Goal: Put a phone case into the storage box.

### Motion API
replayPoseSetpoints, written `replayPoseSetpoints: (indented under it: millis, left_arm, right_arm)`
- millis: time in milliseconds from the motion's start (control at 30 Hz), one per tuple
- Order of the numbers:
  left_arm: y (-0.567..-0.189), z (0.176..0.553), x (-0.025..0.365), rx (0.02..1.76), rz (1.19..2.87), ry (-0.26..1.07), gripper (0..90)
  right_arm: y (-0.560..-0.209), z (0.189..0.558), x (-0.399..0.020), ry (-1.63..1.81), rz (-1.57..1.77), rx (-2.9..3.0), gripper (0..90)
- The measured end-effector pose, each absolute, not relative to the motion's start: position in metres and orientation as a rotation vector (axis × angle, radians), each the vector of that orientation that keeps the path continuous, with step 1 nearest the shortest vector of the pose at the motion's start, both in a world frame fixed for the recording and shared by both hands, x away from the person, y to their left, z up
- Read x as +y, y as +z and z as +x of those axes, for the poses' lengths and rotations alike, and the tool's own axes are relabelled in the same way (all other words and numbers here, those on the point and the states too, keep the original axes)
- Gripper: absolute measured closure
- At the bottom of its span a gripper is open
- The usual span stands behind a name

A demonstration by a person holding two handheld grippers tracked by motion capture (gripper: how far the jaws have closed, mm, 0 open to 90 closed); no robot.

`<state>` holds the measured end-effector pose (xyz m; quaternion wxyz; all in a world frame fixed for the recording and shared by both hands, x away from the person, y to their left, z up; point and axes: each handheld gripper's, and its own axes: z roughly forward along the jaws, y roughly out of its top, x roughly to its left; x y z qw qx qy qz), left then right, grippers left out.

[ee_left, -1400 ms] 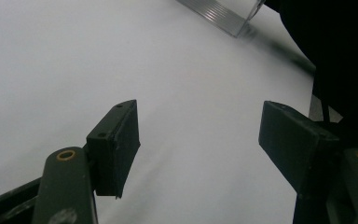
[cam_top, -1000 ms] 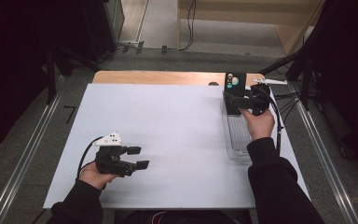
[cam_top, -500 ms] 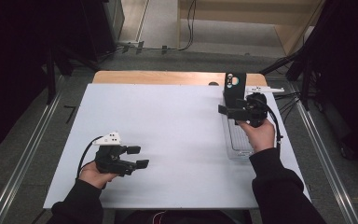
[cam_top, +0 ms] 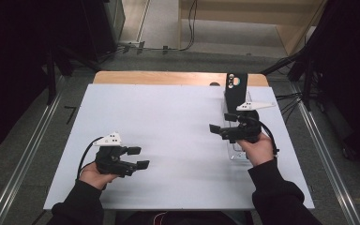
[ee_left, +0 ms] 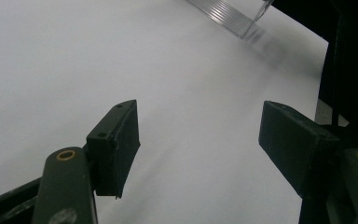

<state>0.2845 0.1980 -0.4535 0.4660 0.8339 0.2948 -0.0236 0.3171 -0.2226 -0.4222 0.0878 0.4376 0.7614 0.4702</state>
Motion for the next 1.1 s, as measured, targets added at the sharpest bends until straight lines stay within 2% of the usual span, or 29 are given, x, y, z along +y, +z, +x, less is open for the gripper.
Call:
replayPoseSetpoints:
  millis: [433,567,700,1100]
  left_arm:
    - [-0.453,0.282,0.201,0.728,2.040,-0.056,29.4]
    - [-0.453,0.281,0.201,0.731,2.041,-0.056,29.4]
    - [-0.454,0.280,0.200,0.728,2.043,-0.054,29.4]
    - [-0.456,0.275,0.202,0.735,2.037,-0.066,29.4]
  right_arm:
    - [-0.439,0.284,-0.213,1.405,1.153,2.419,13.2]
    - [-0.445,0.276,-0.214,1.400,1.122,2.455,19.2]
    - [-0.451,0.269,-0.216,1.389,1.119,2.486,21.3]
    - [-0.468,0.248,-0.227,1.299,1.064,2.575,22.4]
